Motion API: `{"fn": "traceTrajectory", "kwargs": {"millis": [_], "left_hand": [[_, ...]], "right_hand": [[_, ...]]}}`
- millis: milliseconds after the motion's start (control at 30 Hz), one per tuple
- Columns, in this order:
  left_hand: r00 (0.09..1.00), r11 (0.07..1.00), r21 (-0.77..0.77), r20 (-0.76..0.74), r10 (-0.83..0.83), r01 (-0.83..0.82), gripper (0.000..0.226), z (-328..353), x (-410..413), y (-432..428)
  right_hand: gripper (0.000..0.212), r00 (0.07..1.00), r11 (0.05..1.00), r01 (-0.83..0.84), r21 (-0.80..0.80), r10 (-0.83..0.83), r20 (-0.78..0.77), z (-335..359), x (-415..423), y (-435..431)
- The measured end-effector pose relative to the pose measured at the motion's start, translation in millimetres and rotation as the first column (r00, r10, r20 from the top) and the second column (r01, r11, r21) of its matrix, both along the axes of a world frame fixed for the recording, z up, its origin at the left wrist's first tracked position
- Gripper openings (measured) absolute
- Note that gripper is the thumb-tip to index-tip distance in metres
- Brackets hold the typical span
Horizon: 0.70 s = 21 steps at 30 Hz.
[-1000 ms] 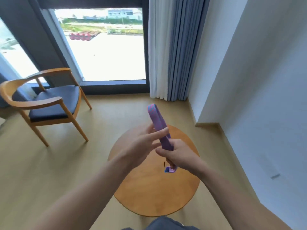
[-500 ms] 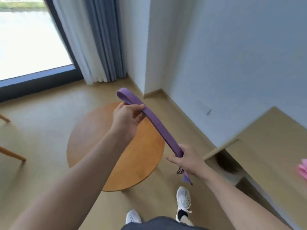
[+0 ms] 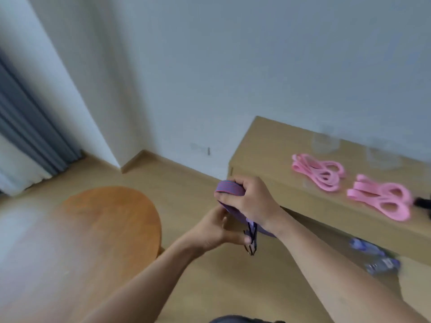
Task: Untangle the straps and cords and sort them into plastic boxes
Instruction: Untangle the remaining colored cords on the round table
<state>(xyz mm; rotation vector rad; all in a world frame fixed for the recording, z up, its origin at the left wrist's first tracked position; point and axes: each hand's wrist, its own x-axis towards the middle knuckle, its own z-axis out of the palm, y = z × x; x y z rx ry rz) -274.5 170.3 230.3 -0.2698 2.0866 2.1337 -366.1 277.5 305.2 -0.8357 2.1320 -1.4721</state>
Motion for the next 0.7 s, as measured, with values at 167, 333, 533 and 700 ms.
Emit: {"fn": "traceTrajectory", "kwargs": {"millis": [167, 333, 533, 700], "left_hand": [[0.995, 0.994, 0.03, 0.011, -0.103, 0.103, 0.04, 7.6, -56.9, 121.9], [0.97, 0.97, -0.052, 0.079, -0.231, 0.236, 0.024, 10.5, -112.4, 225.8], [0.936, 0.942, -0.085, 0.174, -0.306, 0.324, 0.025, 11.7, -188.9, 330.7], [0.949, 0.962, 0.226, 0.237, -0.207, 0.153, 0.016, 15.3, -256.1, 411.2]], "right_hand": [[0.023, 0.943, 0.949, 0.178, -0.26, -0.089, 0.322, 11.1, -45.2, 116.9], [0.016, 0.899, 0.865, 0.404, -0.299, -0.313, 0.307, 3.9, -95.0, 254.8], [0.01, 0.698, 0.675, 0.707, -0.21, -0.618, 0.361, -23.9, -133.7, 426.5], [0.045, 0.588, 0.591, 0.802, -0.085, -0.756, 0.289, -60.0, -133.5, 517.0]]}}
